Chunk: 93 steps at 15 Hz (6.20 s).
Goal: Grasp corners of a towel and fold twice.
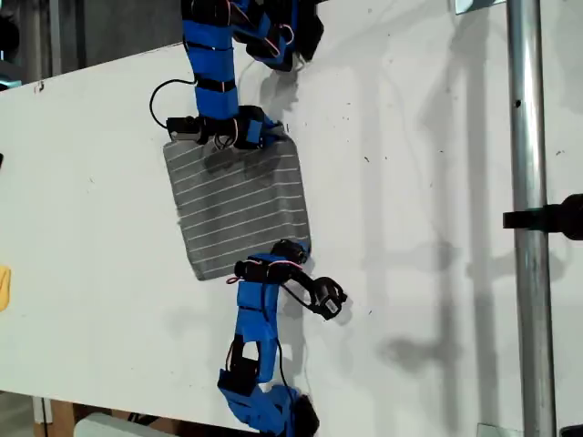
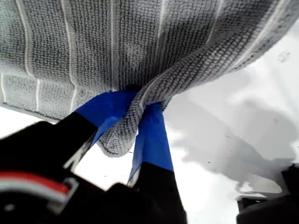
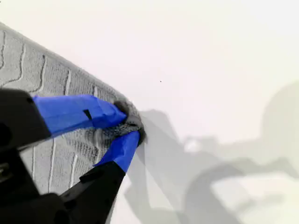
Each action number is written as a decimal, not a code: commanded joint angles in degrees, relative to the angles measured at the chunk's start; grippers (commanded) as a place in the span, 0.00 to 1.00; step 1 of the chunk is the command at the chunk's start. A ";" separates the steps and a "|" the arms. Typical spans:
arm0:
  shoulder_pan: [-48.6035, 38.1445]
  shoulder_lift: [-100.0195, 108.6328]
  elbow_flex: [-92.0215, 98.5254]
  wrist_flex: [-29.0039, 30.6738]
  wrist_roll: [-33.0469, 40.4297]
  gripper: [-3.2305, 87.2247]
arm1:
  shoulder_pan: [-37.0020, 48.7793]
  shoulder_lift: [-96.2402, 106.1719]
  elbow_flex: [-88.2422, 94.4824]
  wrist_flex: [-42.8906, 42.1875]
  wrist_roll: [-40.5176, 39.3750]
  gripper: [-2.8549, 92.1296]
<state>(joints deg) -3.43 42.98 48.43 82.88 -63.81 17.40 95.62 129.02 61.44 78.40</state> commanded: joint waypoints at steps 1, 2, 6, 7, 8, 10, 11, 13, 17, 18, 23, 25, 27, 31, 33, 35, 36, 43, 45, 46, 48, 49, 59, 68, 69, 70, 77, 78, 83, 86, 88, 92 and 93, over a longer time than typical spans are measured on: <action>-2.11 1.76 1.05 5.45 -2.99 0.00 | -0.97 0.26 -1.85 -0.70 0.18 0.03; -1.85 2.29 1.67 6.77 -3.87 0.00 | -1.05 0.26 -1.85 -0.79 0.18 0.03; -1.67 4.92 2.99 12.92 -6.68 0.03 | -1.58 0.26 -1.76 -0.79 0.26 0.03; -1.58 8.88 5.63 13.10 -6.94 0.11 | -1.76 0.35 -1.76 -0.79 0.35 0.03; -1.58 13.10 7.29 13.45 -6.33 0.18 | -1.85 0.35 -1.67 -0.79 0.35 0.03; -2.29 21.88 10.63 13.62 -5.63 0.22 | -1.85 0.35 -1.67 -0.79 0.35 0.03; -3.08 25.22 11.34 13.62 -4.83 0.23 | -1.76 0.35 -1.67 -0.79 0.26 0.03; -4.75 27.25 8.96 13.62 -2.55 0.24 | -1.67 0.35 -1.58 -0.97 0.09 0.03; -5.10 17.93 1.85 11.25 -0.97 0.28 | -1.67 0.53 -1.49 -0.97 0.00 0.03; -4.75 14.85 1.67 9.67 -1.05 0.29 | -1.76 0.62 -1.41 -0.97 0.09 0.03; -3.69 1.85 -0.44 6.68 -2.11 0.23 | -2.11 1.32 -0.97 -0.97 0.35 0.03; -4.57 0.44 -0.09 8.70 -4.66 0.07 | -2.02 1.85 -0.62 -0.97 0.35 0.03; -4.57 0.97 0.35 9.58 -4.48 0.00 | -2.20 2.20 -0.62 -1.05 0.26 0.03; -3.43 7.82 2.99 11.87 -4.31 0.00 | -7.56 5.89 -1.23 -1.05 1.85 0.03; -2.11 14.33 5.54 13.10 -5.36 0.01 | -14.94 7.21 -5.36 0.62 5.01 0.03; 0.53 21.45 9.05 13.10 -5.98 0.01 | -22.41 5.62 -11.69 2.90 8.53 0.03; 2.37 25.14 11.07 12.83 -6.68 0.01 | -25.84 5.19 -14.15 2.99 10.20 0.03; 7.03 32.61 16.96 13.10 -12.22 0.00 | -30.15 9.14 -23.55 12.66 12.57 0.03; 1.05 31.82 17.14 13.10 -6.94 0.00 | -23.12 15.91 -17.14 13.01 8.70 0.03; -2.46 31.46 17.14 13.01 -3.87 0.00 | -18.81 19.95 -13.71 13.36 5.71 0.03; -9.76 28.83 15.12 12.92 3.43 0.00 | -8.09 26.72 -8.79 14.41 -2.29 0.03; -13.18 26.37 13.18 12.74 7.56 0.00 | -2.02 27.86 -8.09 14.68 -7.38 0.03; -36.30 21.45 1.05 13.27 18.19 0.01 | 19.16 18.98 -14.94 9.84 -31.03 0.03; -26.02 13.18 3.08 13.54 9.49 0.03 | 15.56 17.31 -4.39 6.59 -27.07 0.03; -24.61 12.04 2.99 13.45 7.82 0.05 | 15.56 17.05 -3.52 6.50 -26.98 0.03; -23.91 11.25 2.99 13.36 6.86 0.06 | 15.29 16.70 -3.16 6.59 -26.81 0.03; -27.16 10.11 5.19 13.54 6.94 0.23 | 13.36 7.73 -4.57 3.87 -24.17 0.17; -27.69 10.11 6.42 13.71 6.77 0.23 | 13.71 6.94 -4.75 4.13 -24.17 0.21; -27.95 17.49 14.41 13.80 4.13 0.24 | 18.28 17.75 -5.98 12.83 -24.08 0.32; -25.66 27.16 17.84 13.89 4.75 0.21 | 20.21 28.13 -4.66 19.34 -22.50 0.34; -24.52 35.51 21.45 13.89 3.60 0.19 | 19.78 32.70 -4.04 22.41 -20.04 0.35; -19.86 61.08 37.71 13.45 0.53 0.17 | 6.94 45.97 -2.90 29.44 -7.65 0.38; -17.23 69.35 44.21 12.22 -1.76 0.18 | 0.79 49.66 -3.08 31.64 -1.85 0.38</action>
<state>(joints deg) -24.43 99.49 87.10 96.06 -63.28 24.35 140.10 126.74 90.44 69.96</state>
